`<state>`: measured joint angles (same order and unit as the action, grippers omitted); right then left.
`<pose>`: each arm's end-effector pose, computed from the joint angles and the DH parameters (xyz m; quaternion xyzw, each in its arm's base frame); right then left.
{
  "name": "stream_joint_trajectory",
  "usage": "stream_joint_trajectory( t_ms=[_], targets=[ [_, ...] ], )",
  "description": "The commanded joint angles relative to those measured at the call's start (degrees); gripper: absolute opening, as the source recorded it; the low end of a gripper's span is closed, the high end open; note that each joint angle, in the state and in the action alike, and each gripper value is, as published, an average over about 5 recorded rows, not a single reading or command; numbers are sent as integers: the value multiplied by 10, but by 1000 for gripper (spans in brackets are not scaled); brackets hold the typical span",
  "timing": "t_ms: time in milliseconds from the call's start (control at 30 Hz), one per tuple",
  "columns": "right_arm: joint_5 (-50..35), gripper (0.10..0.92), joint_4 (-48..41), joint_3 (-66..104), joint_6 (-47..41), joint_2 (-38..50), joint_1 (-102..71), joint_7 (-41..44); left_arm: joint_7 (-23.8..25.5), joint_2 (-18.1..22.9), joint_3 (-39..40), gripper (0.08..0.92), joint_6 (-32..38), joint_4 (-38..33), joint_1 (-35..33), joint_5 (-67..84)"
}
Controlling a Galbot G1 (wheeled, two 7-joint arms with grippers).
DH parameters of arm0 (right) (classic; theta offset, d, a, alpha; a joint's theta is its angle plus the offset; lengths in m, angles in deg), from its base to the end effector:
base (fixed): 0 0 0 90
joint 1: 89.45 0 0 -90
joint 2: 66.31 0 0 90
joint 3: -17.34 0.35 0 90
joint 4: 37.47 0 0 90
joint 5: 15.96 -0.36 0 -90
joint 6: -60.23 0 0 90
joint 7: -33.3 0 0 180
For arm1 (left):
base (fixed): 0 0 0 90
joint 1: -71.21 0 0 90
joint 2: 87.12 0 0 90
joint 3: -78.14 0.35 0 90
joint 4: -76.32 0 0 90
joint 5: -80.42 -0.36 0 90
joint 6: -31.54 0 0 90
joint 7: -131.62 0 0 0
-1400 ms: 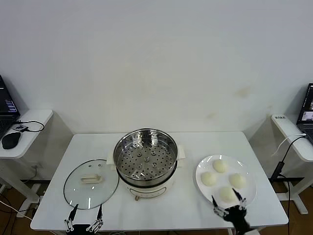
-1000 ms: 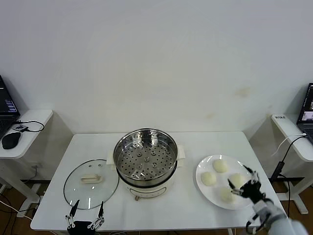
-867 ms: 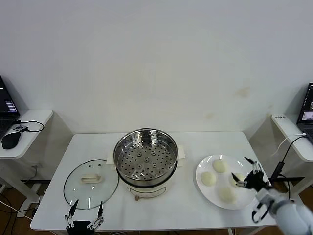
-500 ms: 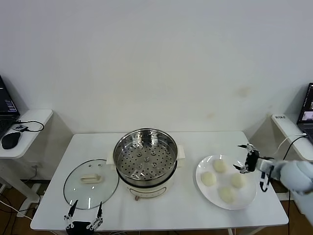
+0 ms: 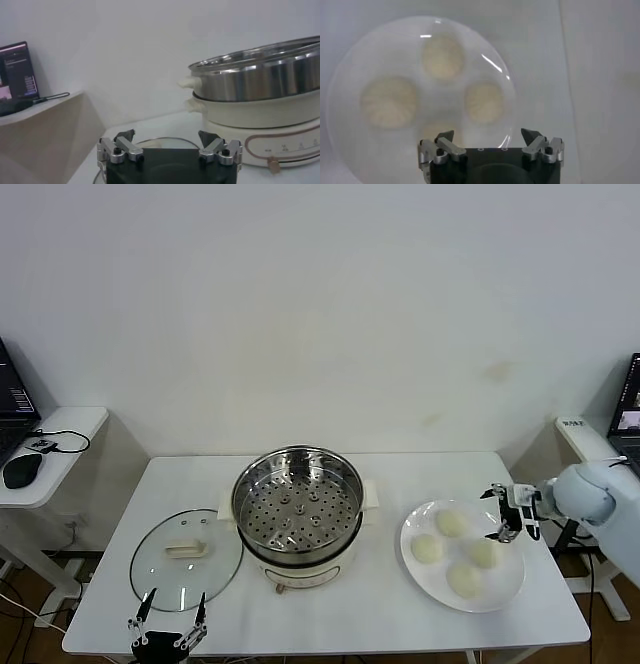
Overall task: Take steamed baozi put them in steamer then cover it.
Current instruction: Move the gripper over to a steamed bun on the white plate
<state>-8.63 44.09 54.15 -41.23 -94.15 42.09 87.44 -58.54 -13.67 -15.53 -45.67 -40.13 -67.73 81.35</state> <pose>0.4516 -0.2231 -0.1880 0.4240 -0.6346 0.5403 0.3544 0.0786 0.0738 -0.3581 0.0128 -0.9898 -0.1243 0.0687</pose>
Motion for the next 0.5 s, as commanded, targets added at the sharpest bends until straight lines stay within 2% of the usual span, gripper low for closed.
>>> stream_joint_trajectory(
  t_ms=[33,333,500],
  targets=[
    [-7,823,-78,-156,-10,-49,130,31,0,-1,-4,823,0,0,0,-1],
    [-4,823,-129,-194,-19,-128,152,31,0,-2,-17,823,2,0,-5,-1],
    [8,823,-139,-198,-33,-142,146,34,0,-3,-21,823,2,2,-6,-1]
  ],
)
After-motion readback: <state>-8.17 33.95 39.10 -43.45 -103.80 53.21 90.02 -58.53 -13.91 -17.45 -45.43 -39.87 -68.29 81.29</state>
